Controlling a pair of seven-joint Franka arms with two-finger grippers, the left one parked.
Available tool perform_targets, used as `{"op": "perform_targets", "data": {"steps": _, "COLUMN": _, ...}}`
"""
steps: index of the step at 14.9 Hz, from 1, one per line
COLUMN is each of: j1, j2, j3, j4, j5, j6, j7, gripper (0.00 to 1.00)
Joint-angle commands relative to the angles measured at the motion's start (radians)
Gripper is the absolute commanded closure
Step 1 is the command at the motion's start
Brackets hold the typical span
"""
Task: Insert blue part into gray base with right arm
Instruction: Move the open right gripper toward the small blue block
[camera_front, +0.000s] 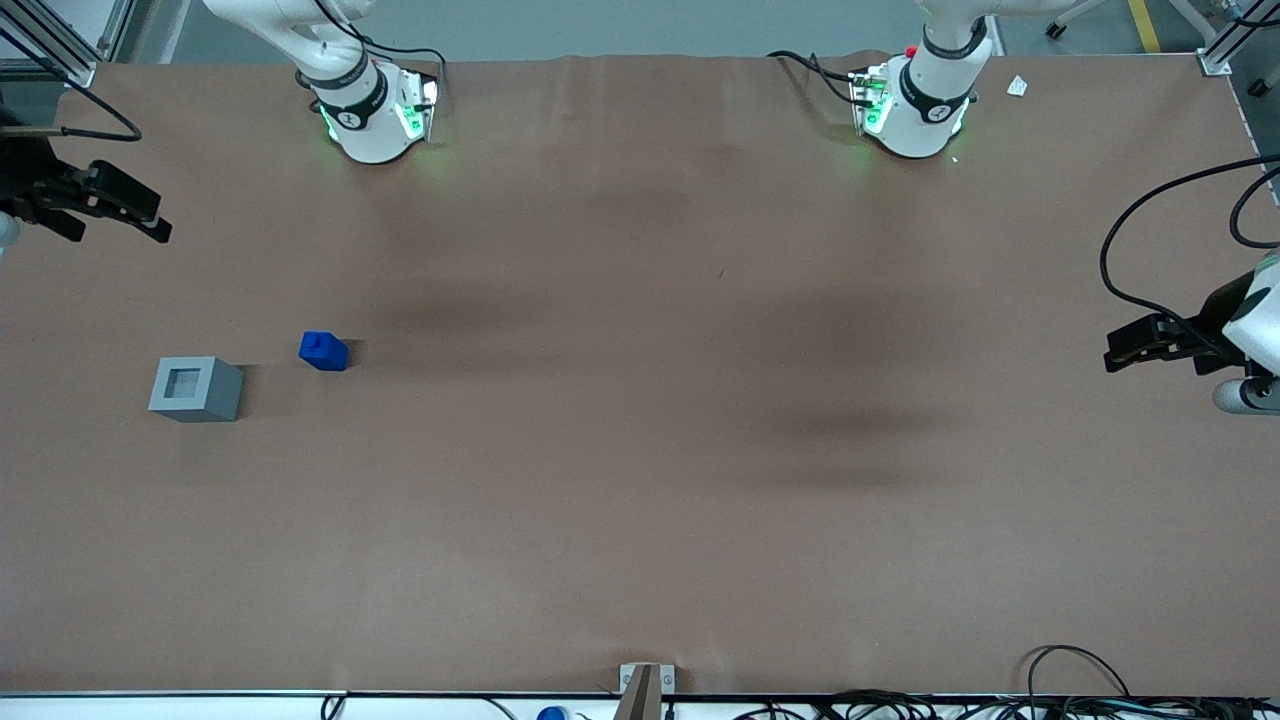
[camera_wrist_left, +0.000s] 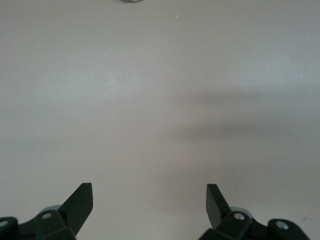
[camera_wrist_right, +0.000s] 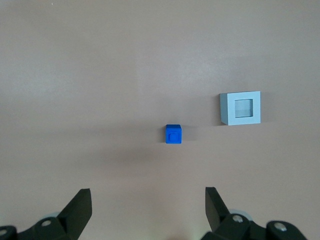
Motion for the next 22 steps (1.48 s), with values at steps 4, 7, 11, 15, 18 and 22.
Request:
{"op": "perform_targets", "data": {"steps": 4, "j1": -0.010, "j2": 0.001, "j3": 0.004, "j4": 0.002, "j5": 0.014, "j6": 0.000, "j7": -0.013, "gripper": 0.00}}
{"op": "perform_targets", "data": {"steps": 7, "j1": -0.014, "j2": 0.018, "j3": 0.004, "j4": -0.004, "j5": 0.014, "j6": 0.001, "j7": -0.013, "gripper": 0.00}}
{"op": "perform_targets", "data": {"steps": 11, "j1": -0.020, "j2": 0.035, "j3": 0.003, "j4": -0.085, "j5": 0.008, "j6": 0.047, "j7": -0.016, "gripper": 0.00}}
{"op": "perform_targets", "data": {"steps": 15, "j1": -0.034, "j2": 0.033, "j3": 0.003, "j4": -0.246, "j5": 0.007, "j6": 0.191, "j7": -0.039, "gripper": 0.00}}
{"op": "perform_targets", "data": {"steps": 18, "j1": -0.033, "j2": 0.032, "j3": 0.004, "j4": -0.370, "j5": 0.007, "j6": 0.324, "j7": -0.041, "gripper": 0.00}}
{"op": "perform_targets", "data": {"steps": 22, "j1": -0.034, "j2": 0.032, "j3": 0.003, "j4": -0.550, "j5": 0.008, "j6": 0.539, "j7": -0.041, "gripper": 0.03}}
